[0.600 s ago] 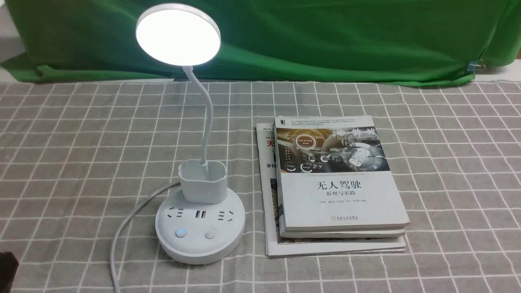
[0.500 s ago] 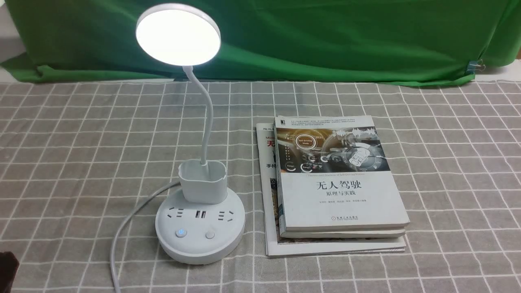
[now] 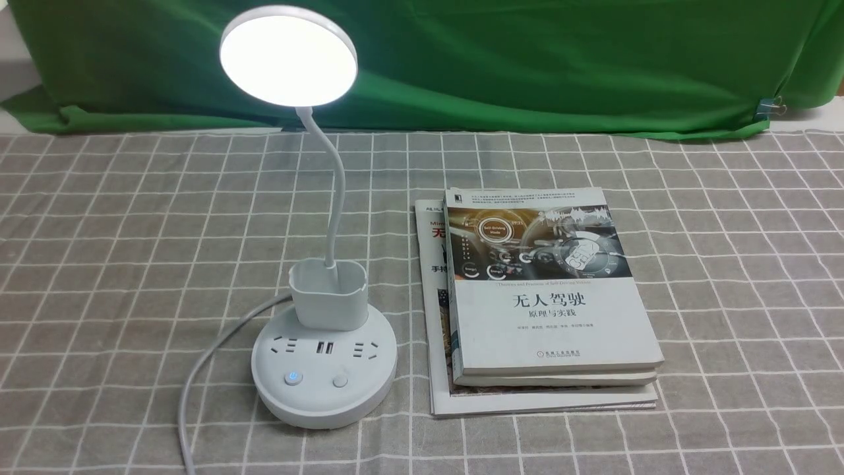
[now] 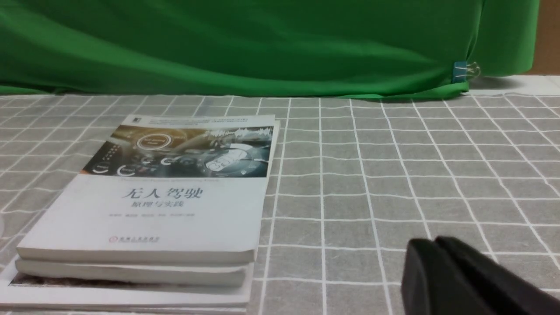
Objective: Turn off the desk lamp on the grey coffee tablecloth by hand.
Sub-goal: 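Press the power button on the round power strip under the lamp with the left gripper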
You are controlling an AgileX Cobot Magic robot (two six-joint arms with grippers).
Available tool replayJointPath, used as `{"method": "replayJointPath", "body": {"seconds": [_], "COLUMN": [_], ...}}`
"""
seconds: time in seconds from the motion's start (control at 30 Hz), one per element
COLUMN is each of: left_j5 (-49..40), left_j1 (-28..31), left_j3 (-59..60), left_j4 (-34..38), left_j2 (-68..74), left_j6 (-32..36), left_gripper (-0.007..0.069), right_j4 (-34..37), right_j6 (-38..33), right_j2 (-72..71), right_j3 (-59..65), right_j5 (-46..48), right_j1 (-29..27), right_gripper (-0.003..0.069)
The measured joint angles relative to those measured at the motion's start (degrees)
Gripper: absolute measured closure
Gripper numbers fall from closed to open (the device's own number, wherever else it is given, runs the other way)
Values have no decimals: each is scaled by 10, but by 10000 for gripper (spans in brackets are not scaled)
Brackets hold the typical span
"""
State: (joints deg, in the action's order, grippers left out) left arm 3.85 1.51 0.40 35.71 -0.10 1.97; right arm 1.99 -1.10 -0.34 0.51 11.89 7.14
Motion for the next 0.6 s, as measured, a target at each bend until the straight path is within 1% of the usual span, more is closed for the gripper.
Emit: {"method": "replayJointPath", "body": {"seconds": [0.07, 0.13, 0.17, 0.23, 0.3, 0.4, 0.43, 0.47, 0.6], "left_j5": [8, 36, 38, 21, -1, -133, -152, -244, -427], "left_j1": [0, 0, 0, 0, 0, 0, 0, 0, 0], "left_j3": [0, 0, 0, -9, -27, -124, -136, -195, -302], "left_j4": [-5, -10, -11, -24, -35, -81, -91, -119, -174], "left_j2": [0, 0, 0, 1, 8, 80, 92, 154, 301], "left_j6": [-1, -30, -30, -47, -49, -51, -51, -51, -46], "left_gripper": [606, 606, 606, 606, 606, 606, 606, 606, 606], "right_j4": [0, 0, 0, 0, 0, 0, 0, 0, 0], "right_j6": [0, 0, 0, 0, 0, 0, 0, 0, 0], "right_j2": [0, 0, 0, 0, 0, 0, 0, 0, 0], "right_j3": [0, 0, 0, 0, 0, 0, 0, 0, 0], "right_j5": [0, 0, 0, 0, 0, 0, 0, 0, 0], "right_j1": [0, 0, 0, 0, 0, 0, 0, 0, 0], "right_gripper": [622, 622, 622, 622, 622, 622, 622, 622, 622]}}
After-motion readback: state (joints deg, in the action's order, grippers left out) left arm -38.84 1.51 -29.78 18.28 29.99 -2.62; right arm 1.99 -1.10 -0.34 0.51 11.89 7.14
